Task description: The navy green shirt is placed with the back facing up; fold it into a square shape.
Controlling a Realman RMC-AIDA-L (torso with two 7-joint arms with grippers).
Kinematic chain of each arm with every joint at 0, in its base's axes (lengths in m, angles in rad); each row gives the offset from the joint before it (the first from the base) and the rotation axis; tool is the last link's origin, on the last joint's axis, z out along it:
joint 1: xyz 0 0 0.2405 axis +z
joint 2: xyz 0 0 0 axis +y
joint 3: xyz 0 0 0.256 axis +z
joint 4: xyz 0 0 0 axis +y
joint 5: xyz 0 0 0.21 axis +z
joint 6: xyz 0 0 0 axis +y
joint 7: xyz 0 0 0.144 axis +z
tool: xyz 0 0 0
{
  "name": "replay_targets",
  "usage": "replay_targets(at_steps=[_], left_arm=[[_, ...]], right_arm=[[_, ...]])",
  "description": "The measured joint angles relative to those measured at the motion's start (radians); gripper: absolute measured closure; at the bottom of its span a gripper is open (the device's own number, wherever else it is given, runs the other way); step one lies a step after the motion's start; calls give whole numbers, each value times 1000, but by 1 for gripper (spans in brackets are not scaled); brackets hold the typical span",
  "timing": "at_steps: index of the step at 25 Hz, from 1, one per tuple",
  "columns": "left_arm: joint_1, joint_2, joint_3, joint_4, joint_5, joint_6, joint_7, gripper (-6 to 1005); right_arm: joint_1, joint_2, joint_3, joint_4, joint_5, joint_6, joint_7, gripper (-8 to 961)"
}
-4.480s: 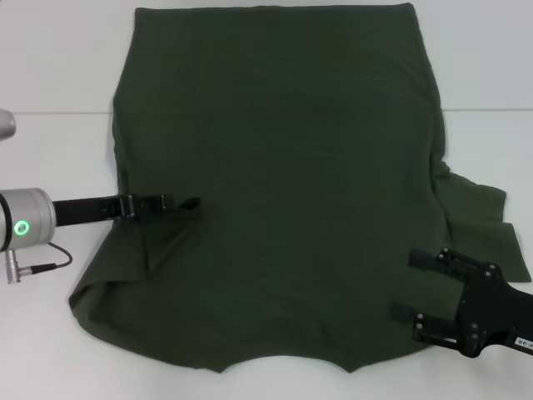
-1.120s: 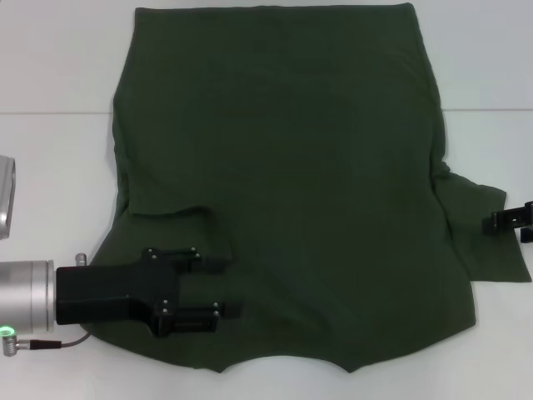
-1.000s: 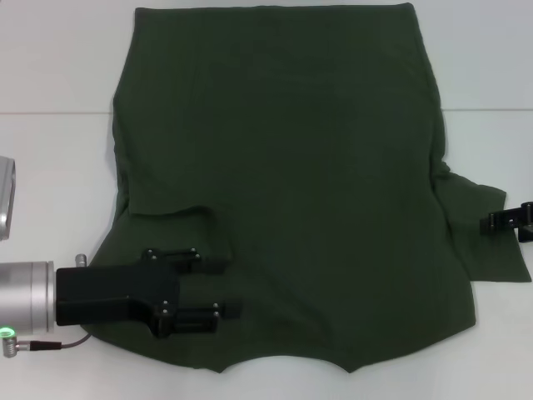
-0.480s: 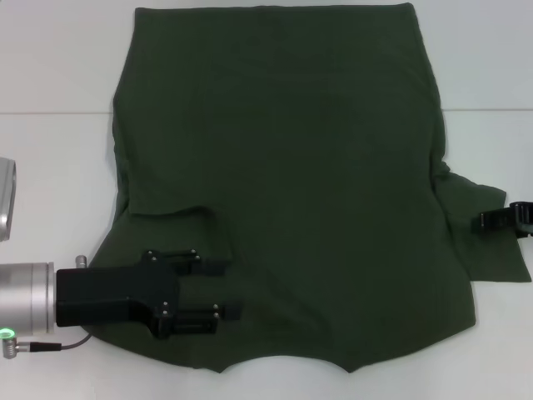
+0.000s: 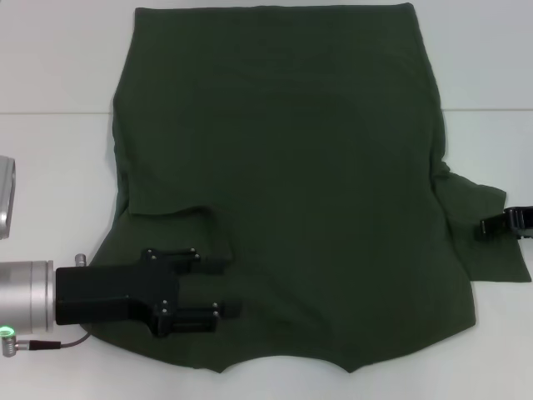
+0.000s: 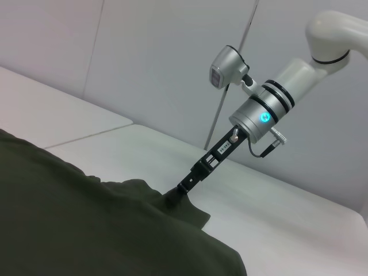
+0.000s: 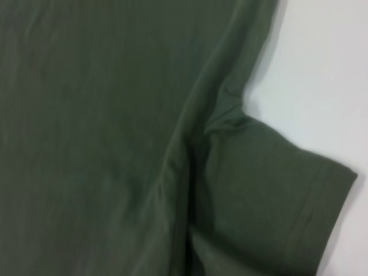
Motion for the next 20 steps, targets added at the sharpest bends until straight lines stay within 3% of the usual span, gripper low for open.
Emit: replay_targets(at_steps=[20], left_arm=[[-1,-1,0,0,0,-1,-2,248]], right_arm=[[9,2,4,-1,-22,-2,7,862]])
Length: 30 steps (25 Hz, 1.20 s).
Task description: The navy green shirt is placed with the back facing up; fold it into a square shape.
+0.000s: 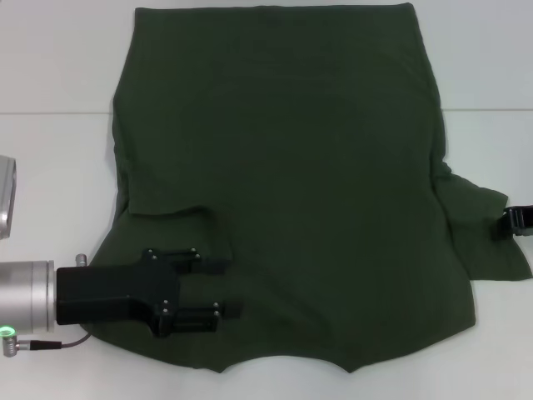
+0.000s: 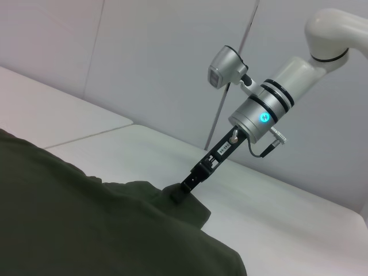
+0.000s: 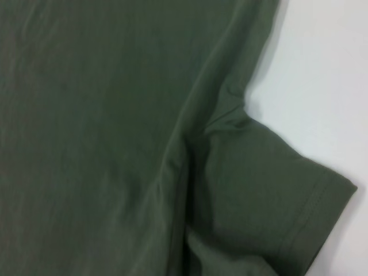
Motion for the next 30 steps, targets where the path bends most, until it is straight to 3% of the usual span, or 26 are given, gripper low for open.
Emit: replay_targets(at_steps=[2,7,16,30], left_arm=[[0,0,0,0,0,0,0,248],[0,0,0,0,0,1,0,249],[2,2,0,2,0,2,-11,249],[-5,2,0,3,0,2,-15,249]], right_arm=[[-4,-1,4,-2,2,1,-1,920],[-19,-10,18,-15,3,-2,-2,921],[-56,-42,133,-146,5,-77,-8,923],[-43,-33,137,-247,97,-168,-19,923]])
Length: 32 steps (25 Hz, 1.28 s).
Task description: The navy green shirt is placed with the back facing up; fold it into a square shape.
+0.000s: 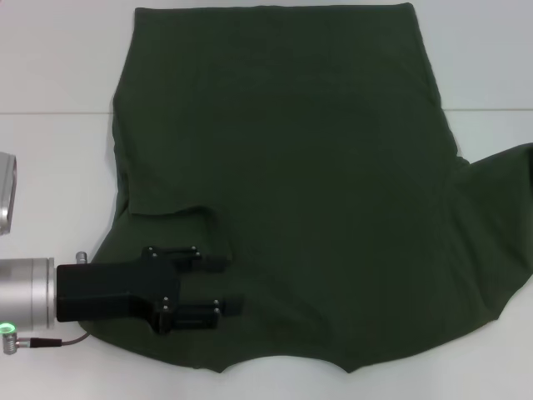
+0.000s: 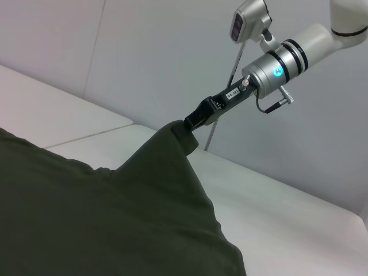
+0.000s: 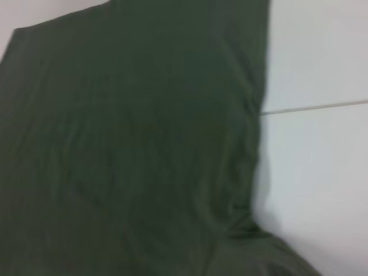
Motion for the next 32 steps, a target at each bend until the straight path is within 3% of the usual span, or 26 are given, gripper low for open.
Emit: replay_targets(at_steps=[16,32], left_arm=[[-5,0,0,4,0,-4,0,249],[-5,0,0,4,0,-5,0,248]], right_arm=[[-16,13,10,-13,104,-49,-56,922],[-86,18,13,-19,343,-96,-84,923]])
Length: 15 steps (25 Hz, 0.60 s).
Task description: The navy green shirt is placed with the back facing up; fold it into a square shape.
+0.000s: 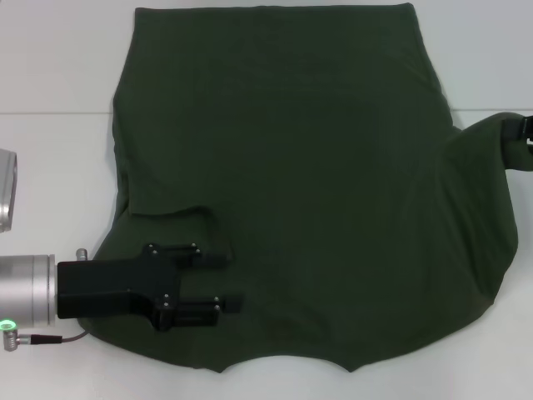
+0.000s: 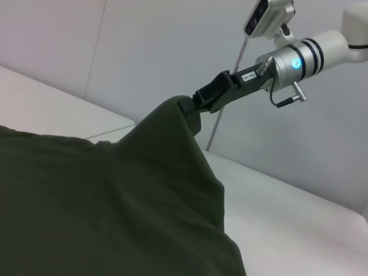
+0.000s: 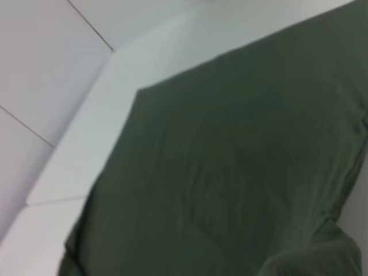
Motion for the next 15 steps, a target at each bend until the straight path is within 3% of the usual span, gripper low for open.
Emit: replay_targets(at_steps=[9,15], left_arm=[[0,0,0,-1,0,1,0,248],[0,0,0,-2,0,4,0,249]], right_arm=[[-36,3,0,7,22,-2,8,922],[-76,-7,-3,6,17,-2,3,923]])
